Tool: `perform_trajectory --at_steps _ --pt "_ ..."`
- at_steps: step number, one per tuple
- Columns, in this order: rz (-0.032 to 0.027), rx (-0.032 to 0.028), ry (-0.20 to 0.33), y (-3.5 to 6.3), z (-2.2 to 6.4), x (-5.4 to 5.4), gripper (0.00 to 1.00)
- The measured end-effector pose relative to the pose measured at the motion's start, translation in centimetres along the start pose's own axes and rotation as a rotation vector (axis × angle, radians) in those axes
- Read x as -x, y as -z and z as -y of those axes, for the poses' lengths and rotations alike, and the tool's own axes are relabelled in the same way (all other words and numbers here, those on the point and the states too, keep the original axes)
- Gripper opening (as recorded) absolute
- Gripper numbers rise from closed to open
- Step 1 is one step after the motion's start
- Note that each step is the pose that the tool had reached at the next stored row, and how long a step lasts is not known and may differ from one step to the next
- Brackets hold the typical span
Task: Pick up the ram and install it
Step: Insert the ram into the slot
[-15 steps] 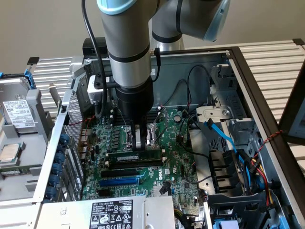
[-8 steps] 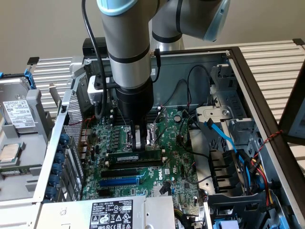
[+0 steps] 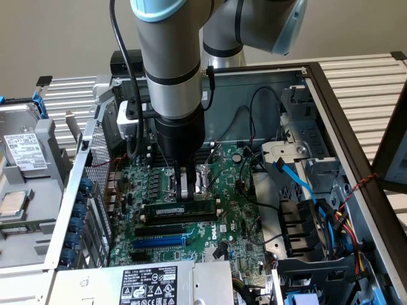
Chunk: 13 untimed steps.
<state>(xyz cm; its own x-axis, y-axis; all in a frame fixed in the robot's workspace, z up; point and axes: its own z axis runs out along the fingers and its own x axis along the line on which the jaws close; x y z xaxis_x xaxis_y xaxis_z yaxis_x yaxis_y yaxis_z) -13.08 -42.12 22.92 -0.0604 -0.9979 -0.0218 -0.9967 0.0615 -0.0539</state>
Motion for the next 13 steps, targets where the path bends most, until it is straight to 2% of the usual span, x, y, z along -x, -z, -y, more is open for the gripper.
perform_trajectory --at_steps 4,9,13 --pt "0.0004 -0.0005 0.0 -0.06 0.0 0.0 0.12" --pt "0.0001 -0.0046 0.0 -0.18 -0.02 0.0 0.12" --pt "-0.0007 -0.0044 0.0 -0.22 -0.02 -0.01 0.12"
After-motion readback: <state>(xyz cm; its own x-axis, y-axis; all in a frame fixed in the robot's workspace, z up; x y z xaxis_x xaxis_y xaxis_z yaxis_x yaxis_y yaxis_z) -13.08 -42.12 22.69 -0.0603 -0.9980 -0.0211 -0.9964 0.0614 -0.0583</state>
